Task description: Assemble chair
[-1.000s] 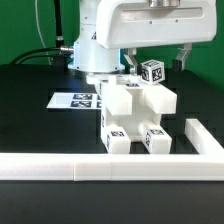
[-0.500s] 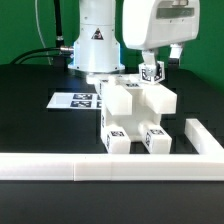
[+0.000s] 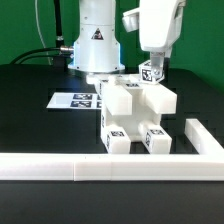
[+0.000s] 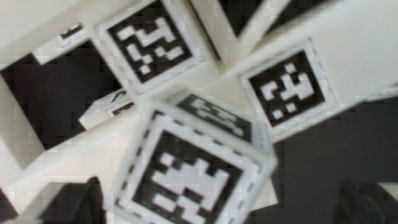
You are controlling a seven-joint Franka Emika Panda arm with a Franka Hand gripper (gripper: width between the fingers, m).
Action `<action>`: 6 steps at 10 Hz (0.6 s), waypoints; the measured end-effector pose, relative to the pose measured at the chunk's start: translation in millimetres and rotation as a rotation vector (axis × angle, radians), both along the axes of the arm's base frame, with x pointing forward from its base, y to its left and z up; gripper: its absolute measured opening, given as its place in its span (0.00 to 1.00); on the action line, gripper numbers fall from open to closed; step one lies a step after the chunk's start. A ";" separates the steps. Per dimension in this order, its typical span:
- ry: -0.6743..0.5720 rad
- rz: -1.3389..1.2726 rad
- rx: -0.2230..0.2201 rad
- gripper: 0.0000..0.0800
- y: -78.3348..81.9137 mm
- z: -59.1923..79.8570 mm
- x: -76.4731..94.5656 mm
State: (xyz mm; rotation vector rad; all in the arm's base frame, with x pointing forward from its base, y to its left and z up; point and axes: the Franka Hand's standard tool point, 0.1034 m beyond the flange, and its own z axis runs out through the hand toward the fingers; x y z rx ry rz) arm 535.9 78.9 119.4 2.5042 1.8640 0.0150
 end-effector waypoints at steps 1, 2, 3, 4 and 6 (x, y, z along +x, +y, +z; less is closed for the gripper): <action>-0.003 0.124 -0.030 0.81 0.4 1.1 1.4; -0.003 0.182 -0.045 0.81 2.8 1.3 1.5; -0.001 0.305 -0.063 0.81 4.4 1.4 1.6; 0.004 0.390 -0.071 0.81 5.2 1.2 1.2; 0.011 0.512 -0.088 0.81 2.5 1.0 0.8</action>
Offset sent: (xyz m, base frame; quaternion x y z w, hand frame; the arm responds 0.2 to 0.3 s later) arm 0.0045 0.0184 -0.0002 0.0201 -0.0032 -0.2737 0.9616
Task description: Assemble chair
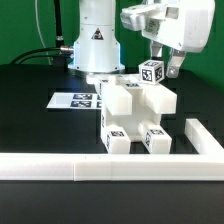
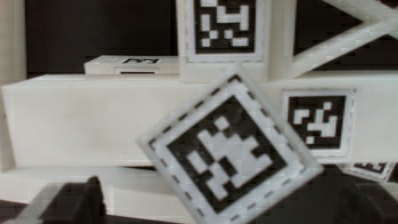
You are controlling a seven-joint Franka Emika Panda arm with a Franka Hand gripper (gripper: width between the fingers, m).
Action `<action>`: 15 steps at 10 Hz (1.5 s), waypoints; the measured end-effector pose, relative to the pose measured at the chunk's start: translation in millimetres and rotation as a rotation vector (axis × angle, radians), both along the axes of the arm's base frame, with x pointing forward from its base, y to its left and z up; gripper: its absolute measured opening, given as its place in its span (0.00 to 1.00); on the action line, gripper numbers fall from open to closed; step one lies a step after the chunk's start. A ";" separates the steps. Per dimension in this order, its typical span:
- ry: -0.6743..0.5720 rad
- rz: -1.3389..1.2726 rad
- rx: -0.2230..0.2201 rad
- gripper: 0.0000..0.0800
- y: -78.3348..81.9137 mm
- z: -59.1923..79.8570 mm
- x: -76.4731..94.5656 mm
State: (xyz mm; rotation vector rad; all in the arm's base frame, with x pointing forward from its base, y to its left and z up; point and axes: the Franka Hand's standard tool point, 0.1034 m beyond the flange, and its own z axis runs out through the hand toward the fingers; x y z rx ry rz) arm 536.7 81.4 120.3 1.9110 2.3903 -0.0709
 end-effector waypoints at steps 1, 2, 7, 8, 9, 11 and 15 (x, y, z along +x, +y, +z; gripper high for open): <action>0.006 0.060 -0.007 0.81 -2.4 -0.3 -0.5; 0.011 0.133 -0.018 0.81 -5.7 0.0 -0.1; 0.026 0.355 -0.059 0.81 -15.6 2.1 2.2; 0.027 0.353 -0.060 0.69 -17.2 2.1 2.5; 0.027 0.350 -0.061 0.52 -19.2 2.4 3.0; 0.025 0.328 -0.061 0.36 -19.7 2.1 2.8; -0.004 0.078 -0.049 0.36 -20.7 2.2 3.3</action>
Offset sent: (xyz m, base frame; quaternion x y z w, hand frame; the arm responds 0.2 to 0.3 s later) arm -0.0023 -0.0034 0.0047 0.0028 -0.0026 -0.1419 0.9899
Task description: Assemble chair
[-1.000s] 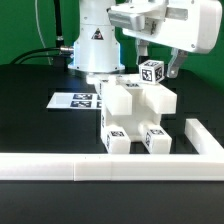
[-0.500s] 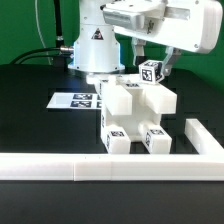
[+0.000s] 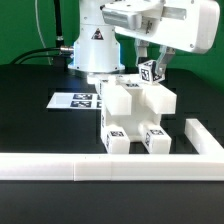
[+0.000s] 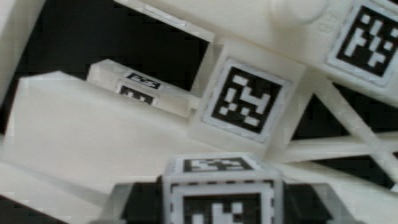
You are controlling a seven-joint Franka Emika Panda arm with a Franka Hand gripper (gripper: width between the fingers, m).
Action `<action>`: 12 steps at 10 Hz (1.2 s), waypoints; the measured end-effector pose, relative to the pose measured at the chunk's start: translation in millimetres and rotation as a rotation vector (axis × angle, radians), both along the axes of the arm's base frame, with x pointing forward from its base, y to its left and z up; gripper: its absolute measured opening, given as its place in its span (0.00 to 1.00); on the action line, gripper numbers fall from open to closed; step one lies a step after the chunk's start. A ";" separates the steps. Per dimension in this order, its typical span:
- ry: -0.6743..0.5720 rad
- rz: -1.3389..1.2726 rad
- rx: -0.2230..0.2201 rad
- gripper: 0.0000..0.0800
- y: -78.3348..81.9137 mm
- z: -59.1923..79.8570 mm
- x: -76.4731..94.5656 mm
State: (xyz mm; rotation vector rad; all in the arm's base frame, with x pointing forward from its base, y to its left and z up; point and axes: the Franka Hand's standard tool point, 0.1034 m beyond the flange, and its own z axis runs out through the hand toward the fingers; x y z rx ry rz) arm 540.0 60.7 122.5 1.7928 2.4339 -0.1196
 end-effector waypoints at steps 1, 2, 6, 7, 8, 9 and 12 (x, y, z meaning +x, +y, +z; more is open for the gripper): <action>-0.020 -0.132 0.007 0.36 1.2 -0.3 -0.5; -0.038 -0.260 0.015 0.36 2.7 -0.4 -0.6; -0.113 -0.650 0.053 0.36 5.5 -0.6 3.1; -0.119 -0.702 0.056 0.36 5.7 -0.3 3.1; -0.130 -0.789 0.062 0.36 5.7 -0.2 3.3; -0.138 -0.855 0.066 0.36 5.7 -0.1 3.3; -0.171 -1.252 0.067 0.36 12.6 -0.7 -0.9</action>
Offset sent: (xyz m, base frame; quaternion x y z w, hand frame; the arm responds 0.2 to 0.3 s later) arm -0.0084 0.0103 -0.0138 -0.0176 0.0110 0.2844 0.9585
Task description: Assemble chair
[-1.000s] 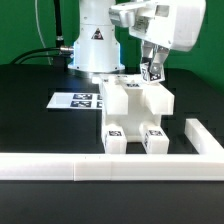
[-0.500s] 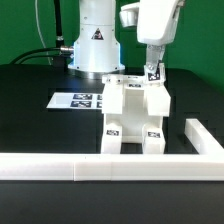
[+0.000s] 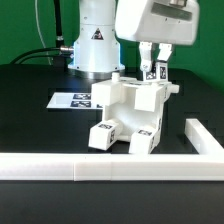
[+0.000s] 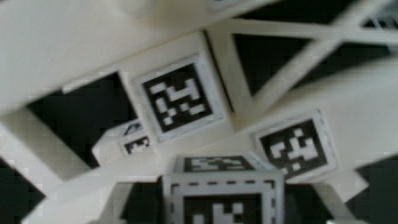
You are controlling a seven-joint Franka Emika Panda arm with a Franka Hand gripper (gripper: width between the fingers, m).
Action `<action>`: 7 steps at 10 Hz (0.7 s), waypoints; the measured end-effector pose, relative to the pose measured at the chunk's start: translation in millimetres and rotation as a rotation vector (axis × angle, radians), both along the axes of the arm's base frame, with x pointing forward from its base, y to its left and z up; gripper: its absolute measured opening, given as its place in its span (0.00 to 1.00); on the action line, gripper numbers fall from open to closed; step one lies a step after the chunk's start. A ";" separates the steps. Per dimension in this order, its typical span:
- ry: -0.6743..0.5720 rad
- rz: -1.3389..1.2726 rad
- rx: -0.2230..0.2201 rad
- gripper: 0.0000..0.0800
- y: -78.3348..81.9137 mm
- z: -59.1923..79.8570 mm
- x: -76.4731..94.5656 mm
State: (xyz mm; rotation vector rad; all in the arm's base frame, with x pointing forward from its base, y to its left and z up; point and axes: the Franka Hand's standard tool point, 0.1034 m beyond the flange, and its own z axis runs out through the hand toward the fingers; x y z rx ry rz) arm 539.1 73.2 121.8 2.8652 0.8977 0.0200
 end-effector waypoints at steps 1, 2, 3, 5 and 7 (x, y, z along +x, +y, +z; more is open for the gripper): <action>0.035 -0.122 -0.012 0.36 -0.7 -0.2 0.0; 0.051 -0.239 0.005 0.36 -3.5 -0.2 5.7; 0.047 -0.361 0.024 0.36 -6.4 -0.5 12.2; 0.015 -0.543 0.027 0.36 -5.5 -0.1 15.2; -0.007 -0.670 0.042 0.36 -4.3 0.0 16.6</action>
Offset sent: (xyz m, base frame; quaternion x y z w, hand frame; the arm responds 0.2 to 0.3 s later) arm -0.0055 -0.0191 -0.0359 -0.0374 -0.0703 0.2647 0.9610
